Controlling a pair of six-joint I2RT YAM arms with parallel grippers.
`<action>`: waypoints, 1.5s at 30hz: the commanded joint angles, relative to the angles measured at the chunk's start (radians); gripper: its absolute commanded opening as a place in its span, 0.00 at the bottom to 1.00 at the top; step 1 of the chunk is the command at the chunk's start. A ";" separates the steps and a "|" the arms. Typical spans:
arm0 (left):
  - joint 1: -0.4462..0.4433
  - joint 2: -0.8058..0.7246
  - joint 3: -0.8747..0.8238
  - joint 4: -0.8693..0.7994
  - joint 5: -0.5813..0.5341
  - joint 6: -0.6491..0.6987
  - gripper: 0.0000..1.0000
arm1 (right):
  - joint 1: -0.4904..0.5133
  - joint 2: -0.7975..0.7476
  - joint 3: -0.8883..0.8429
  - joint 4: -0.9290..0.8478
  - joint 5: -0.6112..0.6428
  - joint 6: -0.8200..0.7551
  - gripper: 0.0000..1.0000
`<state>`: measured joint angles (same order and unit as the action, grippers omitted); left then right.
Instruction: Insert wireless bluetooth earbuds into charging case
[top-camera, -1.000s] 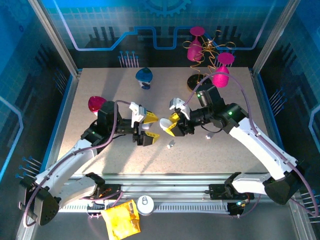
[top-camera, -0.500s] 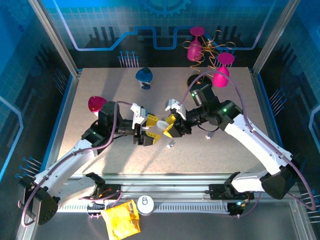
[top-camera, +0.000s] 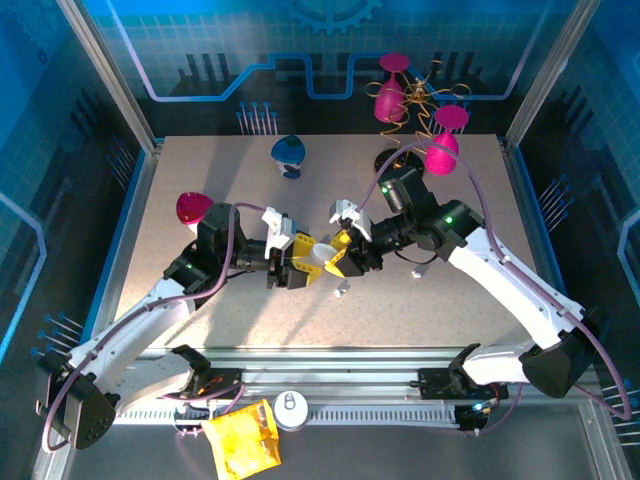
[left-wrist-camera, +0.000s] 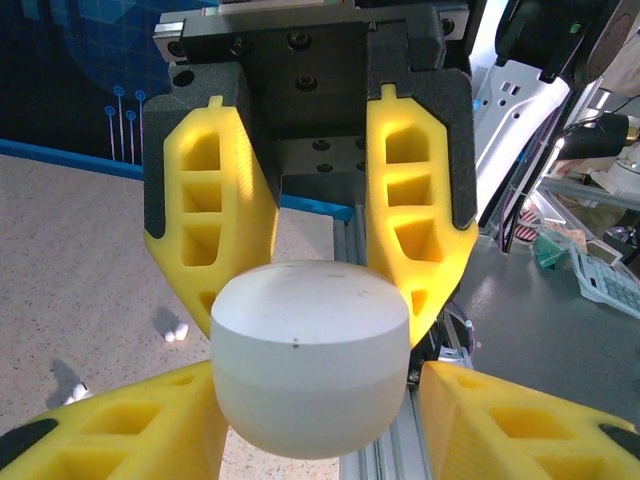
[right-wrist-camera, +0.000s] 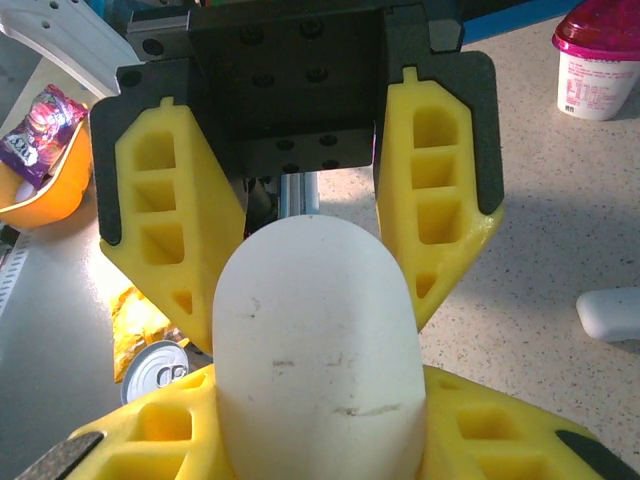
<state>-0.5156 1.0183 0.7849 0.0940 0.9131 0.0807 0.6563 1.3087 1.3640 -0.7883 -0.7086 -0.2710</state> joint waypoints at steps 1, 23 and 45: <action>-0.018 -0.001 0.050 0.005 0.024 0.013 0.52 | 0.016 0.005 0.026 -0.018 -0.004 -0.016 0.26; -0.025 -0.004 0.042 0.000 0.017 0.017 0.35 | 0.020 -0.006 0.014 -0.014 0.042 -0.020 0.43; -0.026 -0.014 0.010 0.033 0.003 0.022 0.33 | -0.018 -0.089 -0.050 0.099 0.082 0.046 0.73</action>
<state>-0.5285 1.0203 0.7921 0.1024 0.8955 0.0814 0.6563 1.2476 1.3323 -0.7357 -0.6312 -0.2550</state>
